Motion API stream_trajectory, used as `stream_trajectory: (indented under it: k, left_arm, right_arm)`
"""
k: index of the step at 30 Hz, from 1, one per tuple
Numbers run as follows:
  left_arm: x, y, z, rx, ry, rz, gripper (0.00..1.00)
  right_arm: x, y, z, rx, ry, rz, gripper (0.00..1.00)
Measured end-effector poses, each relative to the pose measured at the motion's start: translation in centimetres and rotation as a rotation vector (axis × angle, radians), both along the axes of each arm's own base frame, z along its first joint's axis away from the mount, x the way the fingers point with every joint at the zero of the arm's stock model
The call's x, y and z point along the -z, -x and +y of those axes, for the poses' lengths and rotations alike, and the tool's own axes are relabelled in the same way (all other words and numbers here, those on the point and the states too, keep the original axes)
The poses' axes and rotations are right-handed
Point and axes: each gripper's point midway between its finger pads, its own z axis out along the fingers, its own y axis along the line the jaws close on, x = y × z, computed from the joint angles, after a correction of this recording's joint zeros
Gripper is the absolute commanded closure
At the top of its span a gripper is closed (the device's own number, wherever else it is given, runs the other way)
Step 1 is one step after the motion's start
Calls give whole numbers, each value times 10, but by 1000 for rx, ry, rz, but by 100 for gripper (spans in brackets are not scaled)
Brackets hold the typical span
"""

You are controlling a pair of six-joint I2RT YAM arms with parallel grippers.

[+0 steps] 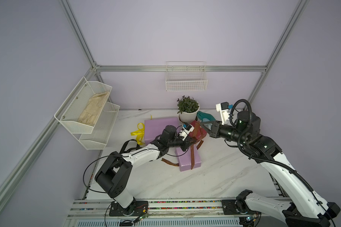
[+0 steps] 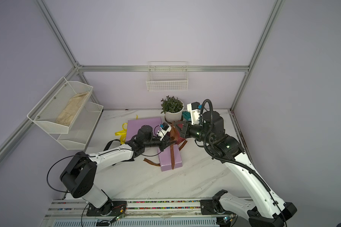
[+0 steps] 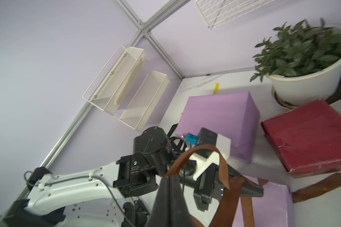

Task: Untie the ribbon bows on the gift boxes
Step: Pull the ribbon from the gift box.

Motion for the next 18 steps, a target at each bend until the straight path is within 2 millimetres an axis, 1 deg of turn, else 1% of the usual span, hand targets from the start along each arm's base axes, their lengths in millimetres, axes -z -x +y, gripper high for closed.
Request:
stream_trajectory:
  k: [4, 7, 9, 10, 11, 12, 13, 14, 15, 17, 18]
  left_arm:
    - [23, 10, 6, 1, -14, 71, 100]
    - [39, 21, 12, 3, -28, 133, 100]
    - [42, 26, 14, 5, -27, 155, 100]
    - [40, 29, 15, 8, -21, 165, 100]
    - [37, 30, 15, 10, -12, 168, 100]
    - [34, 31, 15, 13, -3, 169, 100]
    - [30, 32, 15, 16, 7, 172, 100]
    - [26, 33, 14, 17, 19, 179, 100]
    - [23, 34, 14, 18, 26, 185, 100]
    - [22, 34, 14, 15, 38, 212, 100]
    - [22, 35, 14, 13, 41, 225, 100]
  right_arm:
    - [18, -29, -32, 195, 87, -12, 100]
    - [35, -60, -58, 347, 184, -16, 100]
    - [55, -84, -69, 413, 257, 3, 98]
    - [70, -97, -69, 423, 293, 25, 82]
    - [88, -111, -69, 433, 337, 57, 61]
    - [102, -122, -67, 431, 369, 82, 34]
    - [120, -133, -64, 425, 405, 114, 4]
    - [142, -141, -61, 410, 444, 156, 3]
    - [158, -144, -59, 397, 473, 187, 3]
    - [193, -142, -58, 366, 538, 275, 3]
    - [202, -138, -59, 353, 554, 299, 3]
